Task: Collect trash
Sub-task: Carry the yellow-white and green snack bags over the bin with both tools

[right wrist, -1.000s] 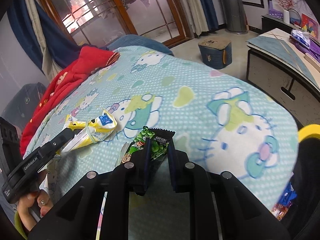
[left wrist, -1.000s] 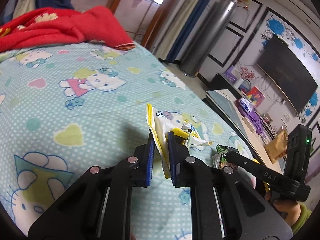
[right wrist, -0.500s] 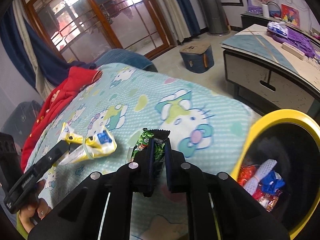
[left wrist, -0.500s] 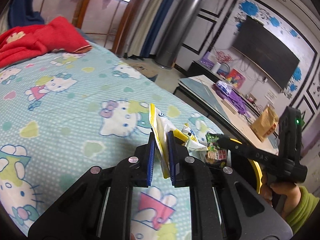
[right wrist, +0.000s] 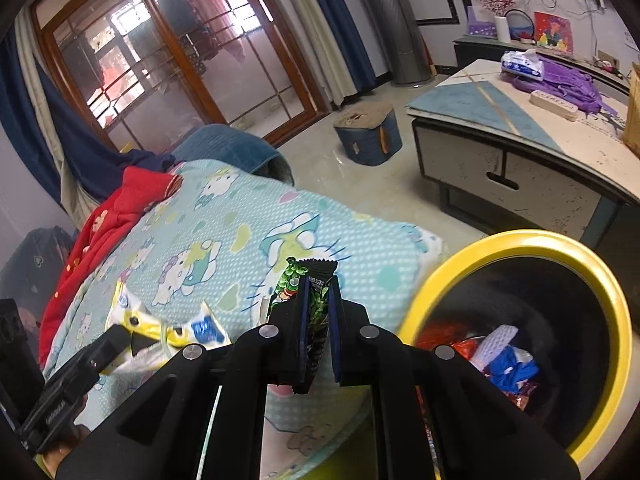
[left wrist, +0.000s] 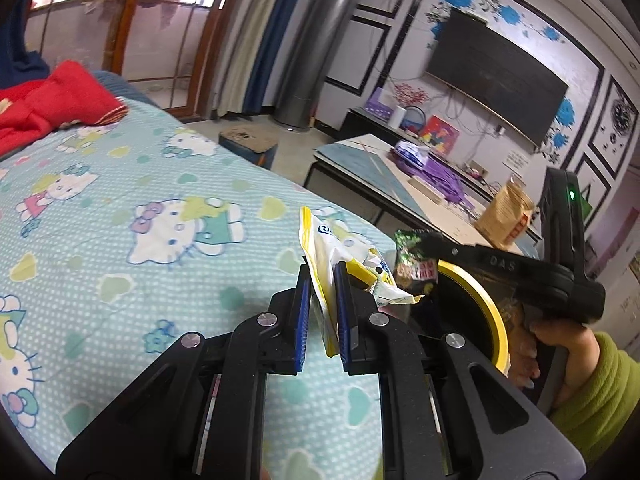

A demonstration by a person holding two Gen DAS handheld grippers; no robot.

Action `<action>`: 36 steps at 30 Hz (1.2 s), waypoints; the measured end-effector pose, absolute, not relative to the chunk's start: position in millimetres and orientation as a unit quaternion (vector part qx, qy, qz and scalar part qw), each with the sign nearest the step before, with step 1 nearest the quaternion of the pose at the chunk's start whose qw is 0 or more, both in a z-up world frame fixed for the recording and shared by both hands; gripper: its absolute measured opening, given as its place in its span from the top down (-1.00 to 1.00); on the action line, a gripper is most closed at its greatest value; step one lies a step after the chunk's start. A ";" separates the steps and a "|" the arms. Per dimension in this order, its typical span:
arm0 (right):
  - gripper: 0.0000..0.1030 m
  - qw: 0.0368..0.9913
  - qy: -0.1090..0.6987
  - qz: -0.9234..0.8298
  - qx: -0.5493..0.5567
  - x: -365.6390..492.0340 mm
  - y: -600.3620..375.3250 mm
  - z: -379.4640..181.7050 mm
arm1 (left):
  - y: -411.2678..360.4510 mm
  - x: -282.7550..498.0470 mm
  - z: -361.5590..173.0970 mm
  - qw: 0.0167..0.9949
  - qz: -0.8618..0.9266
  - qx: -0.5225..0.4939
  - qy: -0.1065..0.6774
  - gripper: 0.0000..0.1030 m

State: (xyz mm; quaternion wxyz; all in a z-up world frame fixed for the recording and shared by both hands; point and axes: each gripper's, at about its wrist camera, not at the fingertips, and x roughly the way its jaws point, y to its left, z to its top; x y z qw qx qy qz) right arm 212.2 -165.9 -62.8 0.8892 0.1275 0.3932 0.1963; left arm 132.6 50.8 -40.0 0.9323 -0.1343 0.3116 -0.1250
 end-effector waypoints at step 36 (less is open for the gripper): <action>0.83 0.916 0.374 0.075 0.126 160.1 -307.1 -68.6 | -81.5 121.4 -40.1 0.919 -0.236 -0.018 0.315 0.86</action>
